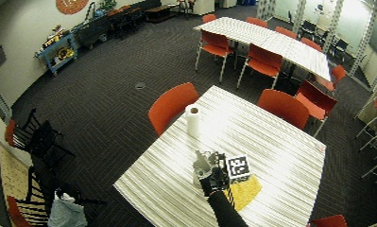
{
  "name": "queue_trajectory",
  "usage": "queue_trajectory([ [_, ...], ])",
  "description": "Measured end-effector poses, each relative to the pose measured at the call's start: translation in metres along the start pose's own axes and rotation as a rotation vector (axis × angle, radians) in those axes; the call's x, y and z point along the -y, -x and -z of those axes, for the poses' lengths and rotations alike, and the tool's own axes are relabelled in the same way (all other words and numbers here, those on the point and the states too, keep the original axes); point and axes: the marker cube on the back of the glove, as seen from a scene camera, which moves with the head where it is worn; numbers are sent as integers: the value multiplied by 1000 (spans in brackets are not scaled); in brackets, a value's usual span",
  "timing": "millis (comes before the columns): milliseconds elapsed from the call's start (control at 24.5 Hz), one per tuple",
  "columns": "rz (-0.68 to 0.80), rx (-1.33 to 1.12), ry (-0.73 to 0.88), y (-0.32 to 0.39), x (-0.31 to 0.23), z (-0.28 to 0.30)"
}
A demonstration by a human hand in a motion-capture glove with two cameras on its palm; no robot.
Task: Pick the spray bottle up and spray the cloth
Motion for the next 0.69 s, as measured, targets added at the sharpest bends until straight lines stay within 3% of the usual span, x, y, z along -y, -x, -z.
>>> queue_trajectory([
  [693, -82, -19, -42, -47, -17, 24],
])
